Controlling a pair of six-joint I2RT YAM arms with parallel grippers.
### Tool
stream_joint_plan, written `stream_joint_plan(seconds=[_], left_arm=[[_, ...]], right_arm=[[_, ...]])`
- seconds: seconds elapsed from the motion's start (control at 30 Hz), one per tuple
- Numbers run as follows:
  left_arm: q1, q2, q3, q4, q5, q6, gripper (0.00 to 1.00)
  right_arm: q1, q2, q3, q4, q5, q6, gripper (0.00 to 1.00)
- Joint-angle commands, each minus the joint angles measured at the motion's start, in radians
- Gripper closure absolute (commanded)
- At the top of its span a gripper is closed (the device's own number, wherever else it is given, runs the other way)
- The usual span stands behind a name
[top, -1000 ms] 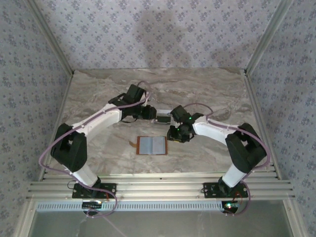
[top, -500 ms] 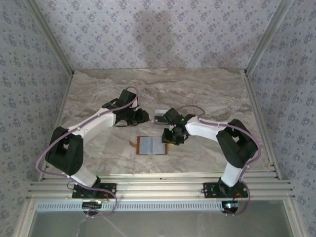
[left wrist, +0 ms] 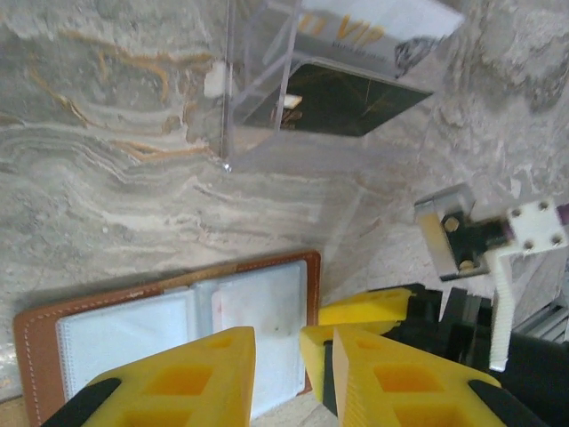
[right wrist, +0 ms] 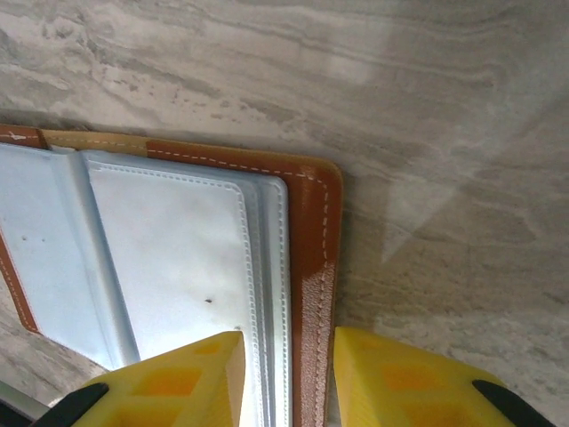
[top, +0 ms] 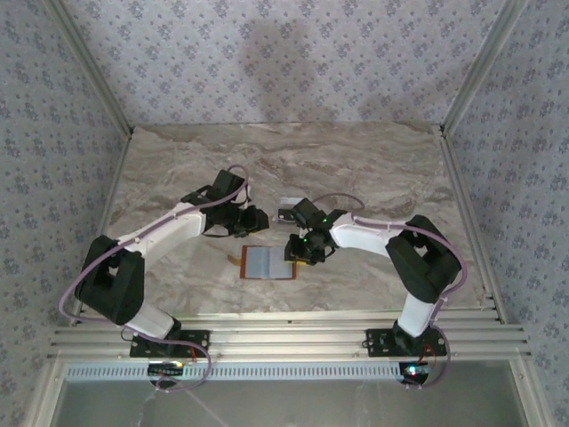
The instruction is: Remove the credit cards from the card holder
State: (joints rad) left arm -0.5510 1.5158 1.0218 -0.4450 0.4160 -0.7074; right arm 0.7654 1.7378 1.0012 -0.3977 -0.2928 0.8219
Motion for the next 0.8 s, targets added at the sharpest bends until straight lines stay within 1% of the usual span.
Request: stream_joint_plan(seconds=[0.0,0.17,0.37,0.43,0.57,0.77], left_arm=[[-0.045,0.017,-0.006,-0.001,0.039,-0.006,0.72],[-0.116,0.047,-0.014,0.020,0.034,-0.048,0.78],[-0.128,0.077,-0.065,0.090,0.052,-0.120,0.83],[-0.128,0.078,-0.072,0.094,0.051,-0.125,0.84],[-0.127,0.078,-0.077,0.083,0.043,-0.123,0.85],[-0.128,0.084,-0.083,0.078,0.041,-0.124,0.86]], right_arm=[[-0.015,-0.054,-0.030,-0.009,0.015,0.026,0.67],[-0.041,-0.064,-0.037,0.003,0.008,0.021,0.69],[-0.056,-0.042,-0.021,0.033,-0.026,0.009,0.85],[-0.060,-0.025,-0.009,0.034,-0.036,-0.001,0.89],[-0.066,0.011,0.020,0.028,-0.049,-0.020,0.91],[-0.070,0.057,0.033,0.043,-0.069,-0.029,0.91]])
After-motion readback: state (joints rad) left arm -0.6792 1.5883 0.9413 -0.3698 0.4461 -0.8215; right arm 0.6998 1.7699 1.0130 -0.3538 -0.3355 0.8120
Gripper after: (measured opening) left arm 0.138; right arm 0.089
